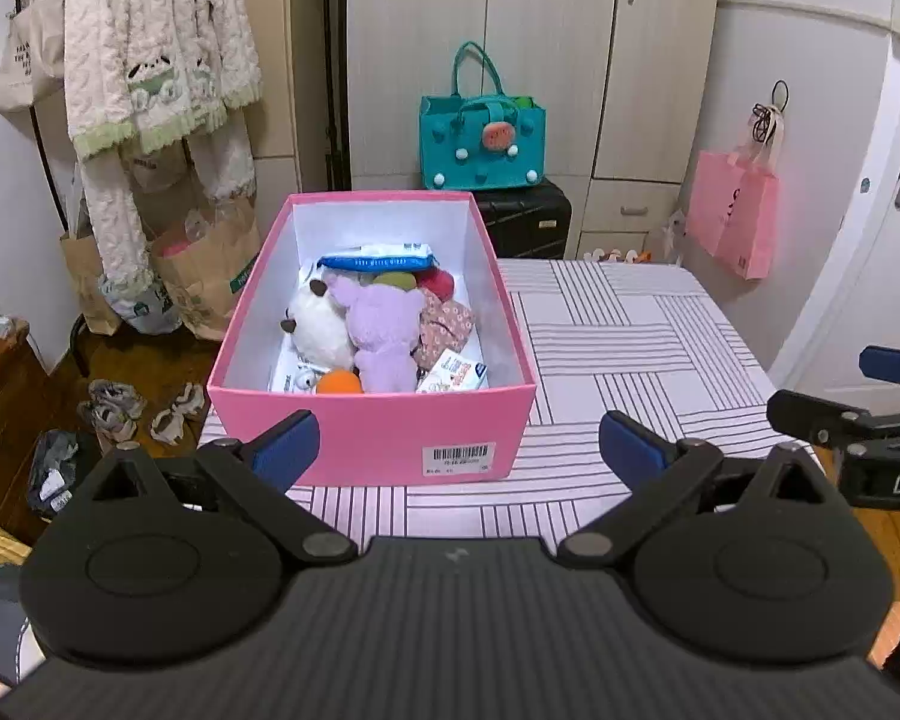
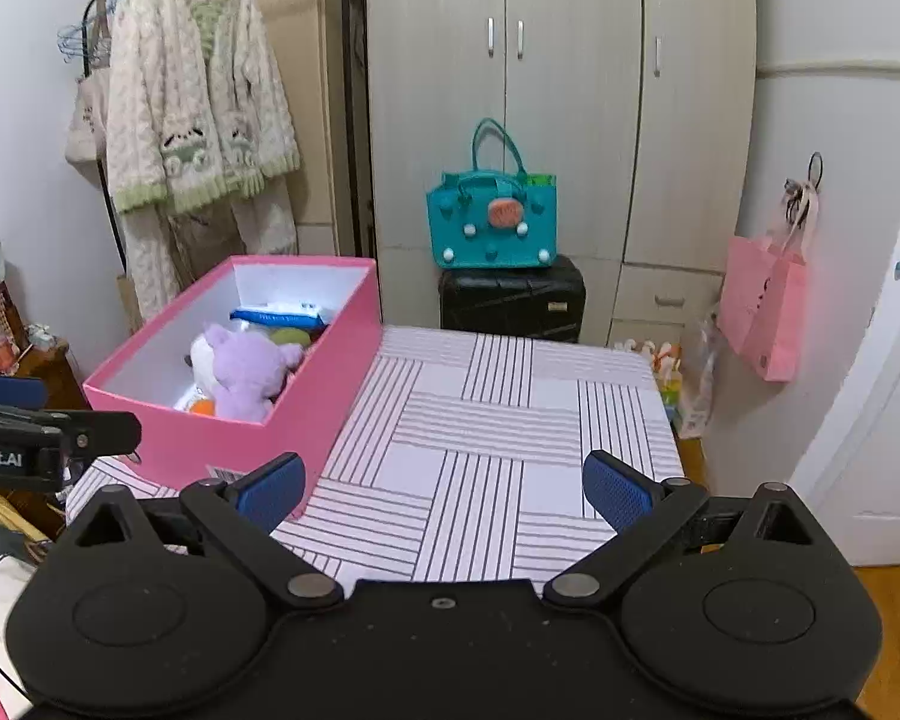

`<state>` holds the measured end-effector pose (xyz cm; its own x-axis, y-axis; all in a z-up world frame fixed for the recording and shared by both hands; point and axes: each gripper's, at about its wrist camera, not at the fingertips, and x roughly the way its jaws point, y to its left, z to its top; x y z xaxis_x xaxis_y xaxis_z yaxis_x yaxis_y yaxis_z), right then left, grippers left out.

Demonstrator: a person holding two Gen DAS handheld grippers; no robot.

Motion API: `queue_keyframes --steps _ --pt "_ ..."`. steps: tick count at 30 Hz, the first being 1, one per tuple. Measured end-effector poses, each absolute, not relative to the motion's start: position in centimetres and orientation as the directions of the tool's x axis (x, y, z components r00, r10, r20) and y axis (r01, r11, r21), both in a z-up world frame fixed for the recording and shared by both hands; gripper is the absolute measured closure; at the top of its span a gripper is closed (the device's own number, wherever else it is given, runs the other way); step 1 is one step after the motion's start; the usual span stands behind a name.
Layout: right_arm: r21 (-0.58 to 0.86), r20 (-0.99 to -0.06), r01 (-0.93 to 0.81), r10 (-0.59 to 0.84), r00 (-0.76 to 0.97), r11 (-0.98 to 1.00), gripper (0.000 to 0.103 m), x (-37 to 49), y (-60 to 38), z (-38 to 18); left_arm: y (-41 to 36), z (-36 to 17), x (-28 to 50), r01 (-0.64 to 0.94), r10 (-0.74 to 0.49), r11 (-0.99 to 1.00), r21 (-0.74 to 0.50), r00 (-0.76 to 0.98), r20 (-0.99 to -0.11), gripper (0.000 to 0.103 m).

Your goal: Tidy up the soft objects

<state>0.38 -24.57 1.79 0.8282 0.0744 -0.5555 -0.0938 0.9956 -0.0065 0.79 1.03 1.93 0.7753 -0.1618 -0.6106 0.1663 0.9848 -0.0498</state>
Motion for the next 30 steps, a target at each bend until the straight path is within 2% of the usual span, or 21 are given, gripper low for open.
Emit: queue_keyframes --steps 13,22,30 --pt "-0.039 -0.419 -0.075 0.052 0.906 0.996 0.002 -1.9 -24.4 3.2 0.4 2.6 -0.1 0.137 -0.125 0.99 -0.017 0.839 -0.53 0.002" --pt "-0.053 -0.421 -0.061 0.032 0.907 0.997 0.002 -2.5 -24.3 3.0 0.8 2.0 -0.4 0.112 -0.087 0.994 0.013 0.835 -0.543 0.002" --pt "-0.047 -0.472 -0.042 0.014 0.882 0.998 0.002 -2.4 -24.4 2.7 1.0 2.1 -0.7 0.104 -0.071 0.994 0.03 0.832 -0.55 0.002"
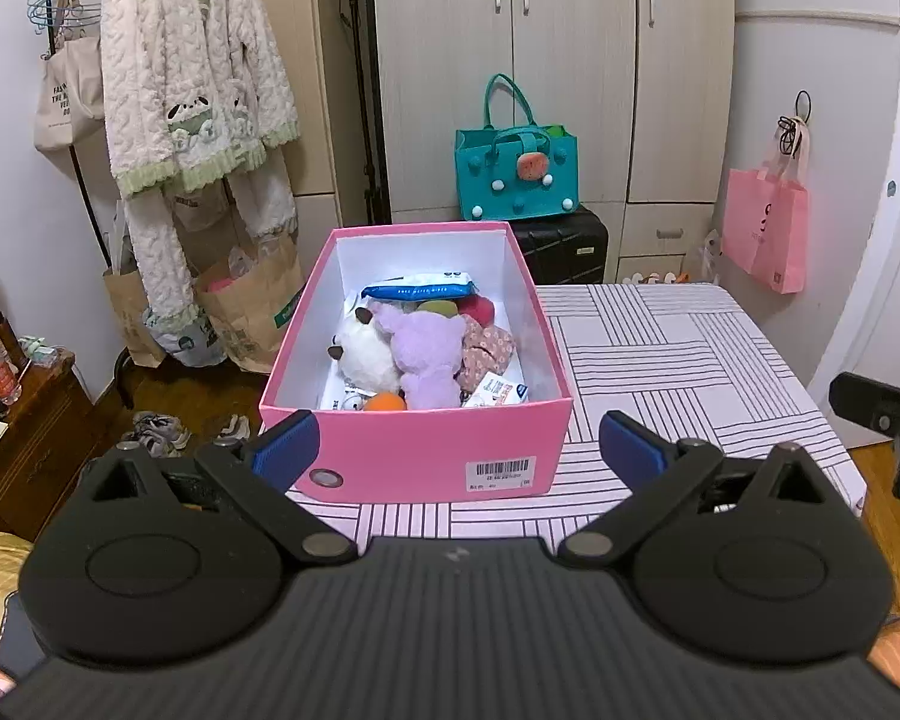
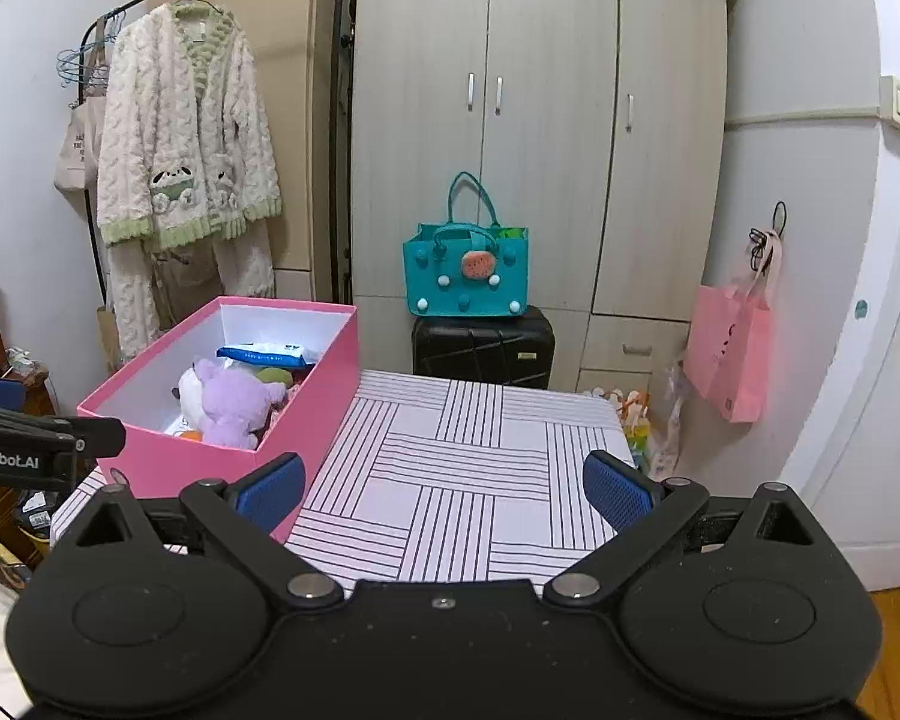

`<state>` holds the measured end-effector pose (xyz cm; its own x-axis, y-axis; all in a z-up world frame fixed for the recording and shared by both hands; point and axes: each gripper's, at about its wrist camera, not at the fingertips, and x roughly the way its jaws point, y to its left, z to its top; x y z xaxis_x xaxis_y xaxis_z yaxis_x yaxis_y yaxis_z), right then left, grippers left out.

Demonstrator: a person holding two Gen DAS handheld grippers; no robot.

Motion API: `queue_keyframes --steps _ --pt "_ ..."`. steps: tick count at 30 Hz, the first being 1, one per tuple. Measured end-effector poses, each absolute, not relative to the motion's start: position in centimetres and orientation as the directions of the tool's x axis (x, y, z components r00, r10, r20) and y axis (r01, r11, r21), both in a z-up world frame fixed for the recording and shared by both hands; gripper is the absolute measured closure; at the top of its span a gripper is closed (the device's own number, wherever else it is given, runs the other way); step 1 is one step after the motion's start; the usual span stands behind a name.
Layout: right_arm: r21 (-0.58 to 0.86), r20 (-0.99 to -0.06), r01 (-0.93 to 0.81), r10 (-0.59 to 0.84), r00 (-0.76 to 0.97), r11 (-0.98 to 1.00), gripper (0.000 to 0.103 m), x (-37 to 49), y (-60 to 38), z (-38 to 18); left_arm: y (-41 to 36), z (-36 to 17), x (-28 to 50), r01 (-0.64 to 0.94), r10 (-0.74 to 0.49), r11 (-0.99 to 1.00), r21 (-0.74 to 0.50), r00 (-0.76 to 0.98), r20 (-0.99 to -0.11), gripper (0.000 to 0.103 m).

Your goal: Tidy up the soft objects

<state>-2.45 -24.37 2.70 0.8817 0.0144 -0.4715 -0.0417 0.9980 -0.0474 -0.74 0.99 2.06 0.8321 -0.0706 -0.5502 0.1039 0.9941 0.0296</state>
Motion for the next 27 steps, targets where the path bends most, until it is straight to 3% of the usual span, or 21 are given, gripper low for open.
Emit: queue_keyframes --steps 27 --pt "-0.057 -0.481 -0.025 -0.005 0.877 0.998 0.002 -2.44 -24.74 2.72 1.31 2.12 -0.88 0.105 -0.063 0.994 0.043 0.829 -0.555 0.0"
